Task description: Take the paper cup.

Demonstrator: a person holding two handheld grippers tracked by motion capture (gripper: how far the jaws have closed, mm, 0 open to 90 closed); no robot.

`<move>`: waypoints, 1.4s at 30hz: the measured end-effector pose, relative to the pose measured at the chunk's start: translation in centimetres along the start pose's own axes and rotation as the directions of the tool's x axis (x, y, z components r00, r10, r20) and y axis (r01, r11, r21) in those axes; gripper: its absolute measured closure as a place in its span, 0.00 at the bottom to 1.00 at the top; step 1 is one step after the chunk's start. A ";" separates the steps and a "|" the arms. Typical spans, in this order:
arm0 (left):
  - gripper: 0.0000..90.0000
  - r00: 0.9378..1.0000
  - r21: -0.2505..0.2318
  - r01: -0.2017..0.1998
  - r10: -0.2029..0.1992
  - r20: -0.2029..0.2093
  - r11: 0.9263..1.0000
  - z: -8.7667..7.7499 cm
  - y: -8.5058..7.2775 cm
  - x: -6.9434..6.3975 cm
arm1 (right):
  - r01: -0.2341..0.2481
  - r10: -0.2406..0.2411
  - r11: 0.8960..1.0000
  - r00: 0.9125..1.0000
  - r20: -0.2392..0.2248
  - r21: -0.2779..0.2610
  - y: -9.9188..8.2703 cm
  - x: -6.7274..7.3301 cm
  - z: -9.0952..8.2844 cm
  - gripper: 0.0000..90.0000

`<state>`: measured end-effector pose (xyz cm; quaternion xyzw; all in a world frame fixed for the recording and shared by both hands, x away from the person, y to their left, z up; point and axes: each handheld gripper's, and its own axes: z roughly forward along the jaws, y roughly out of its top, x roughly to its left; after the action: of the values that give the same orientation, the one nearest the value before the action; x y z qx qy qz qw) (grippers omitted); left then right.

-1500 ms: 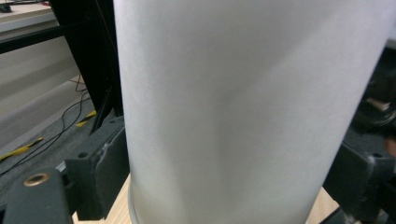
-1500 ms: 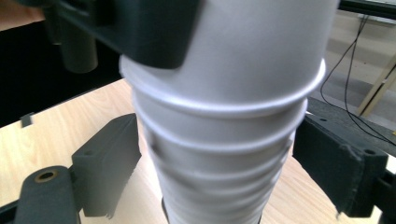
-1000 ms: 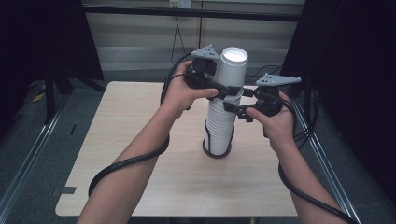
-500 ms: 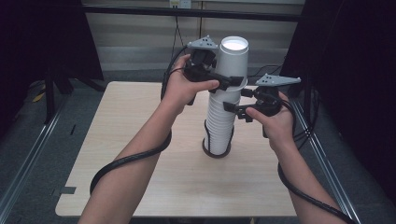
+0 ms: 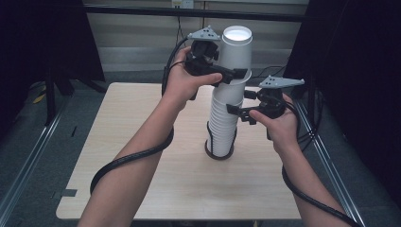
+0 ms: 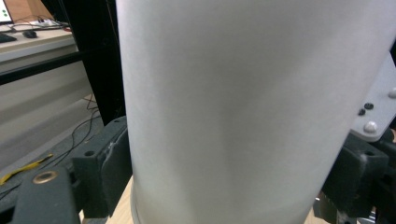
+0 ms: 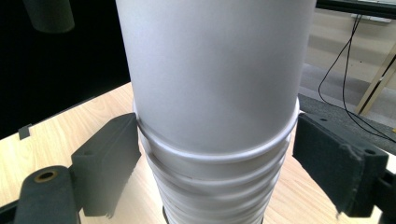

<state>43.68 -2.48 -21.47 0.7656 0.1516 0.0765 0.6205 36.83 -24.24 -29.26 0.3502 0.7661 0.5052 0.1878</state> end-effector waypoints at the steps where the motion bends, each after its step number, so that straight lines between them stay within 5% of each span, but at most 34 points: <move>1: 0.17 1.000 -0.008 -0.004 0.004 0.002 1.000 -0.1 0.2 0.0 | 0.001 -0.001 1.000 1.000 0.001 0.001 0.0 0.0 0.0 0.16; 18: 0.17 1.000 -0.069 0.000 -0.001 -0.016 0.998 -1.3 1.7 0.0 | 0.029 -0.029 0.999 1.000 0.001 0.031 0.0 0.3 0.4 0.17; 30: 0.19 1.000 -0.065 -0.009 0.008 -0.019 0.998 -1.6 2.2 0.0 | 0.034 -0.034 0.999 0.999 0.001 0.032 -0.1 0.3 0.3 0.17; 42: 0.20 0.999 -0.106 0.015 -0.019 -0.035 0.994 -2.1 2.3 0.3 | 0.036 -0.036 0.999 0.999 -0.002 0.025 -0.2 0.2 0.3 0.17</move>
<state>43.67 -0.85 -18.76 0.7289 0.1652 0.0930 0.6579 36.77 -23.93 -29.58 0.3382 0.7787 0.4924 0.1920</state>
